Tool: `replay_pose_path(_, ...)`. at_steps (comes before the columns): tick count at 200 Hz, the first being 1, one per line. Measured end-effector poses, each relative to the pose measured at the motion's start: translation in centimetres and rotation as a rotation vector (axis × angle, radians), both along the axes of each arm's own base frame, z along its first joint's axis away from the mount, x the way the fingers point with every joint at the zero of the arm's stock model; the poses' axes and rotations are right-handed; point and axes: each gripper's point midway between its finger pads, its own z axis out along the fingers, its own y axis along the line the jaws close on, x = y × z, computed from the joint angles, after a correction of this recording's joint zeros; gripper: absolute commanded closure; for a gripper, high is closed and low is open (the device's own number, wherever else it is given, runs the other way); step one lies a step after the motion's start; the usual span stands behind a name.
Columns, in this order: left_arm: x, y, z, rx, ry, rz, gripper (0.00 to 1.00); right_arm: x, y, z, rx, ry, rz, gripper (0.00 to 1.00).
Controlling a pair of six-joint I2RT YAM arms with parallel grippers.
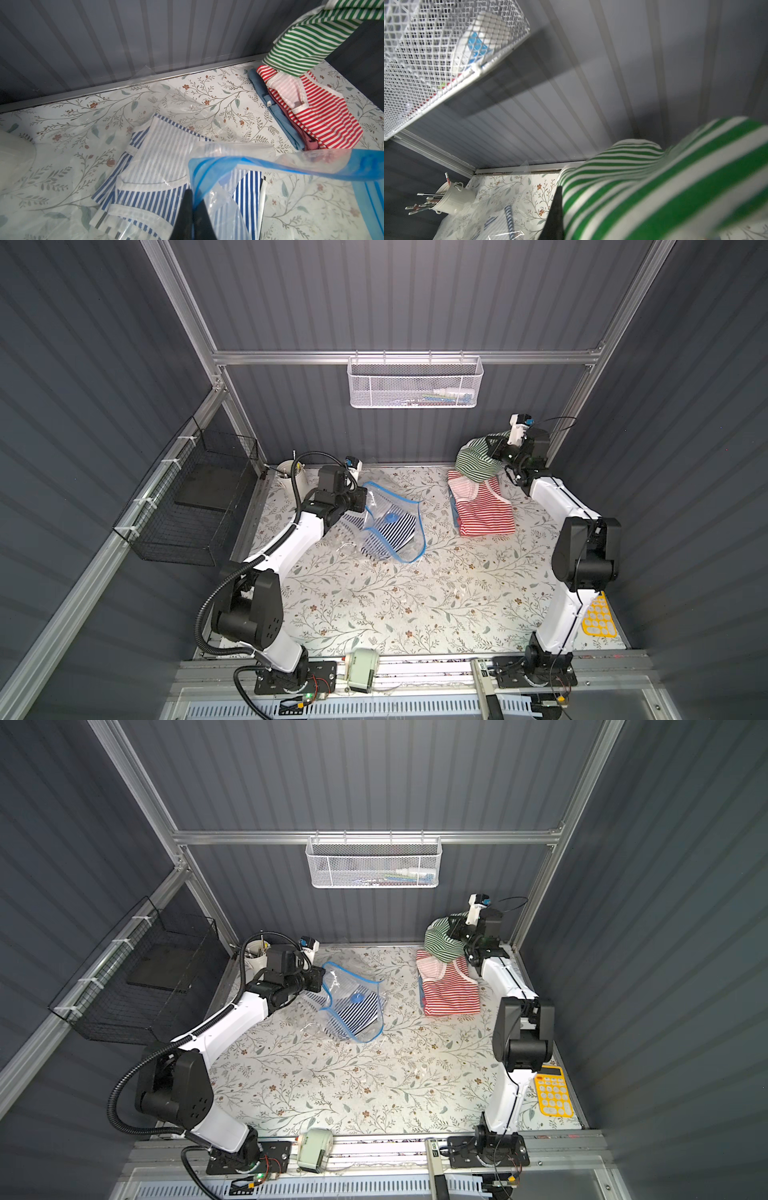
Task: Take the tank top out of the vacuum bag
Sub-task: Place the tank top on the tank top.
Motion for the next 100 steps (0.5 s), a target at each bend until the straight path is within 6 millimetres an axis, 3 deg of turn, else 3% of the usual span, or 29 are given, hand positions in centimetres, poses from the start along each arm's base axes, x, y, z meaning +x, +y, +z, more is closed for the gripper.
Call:
replay_pose_path(37, 0.0, 0.0, 0.0, -0.001, 0.000, -0.001, 1.00, -3.2, -0.2, -3.0, 0.050, 0.087, -0.027, 1.00)
replay_pose_path(100, -0.1, -0.2, 0.0, -0.007, 0.002, -0.010, 1.00, -7.3, -1.2, -5.9, 0.108, 0.200, -0.119, 1.00)
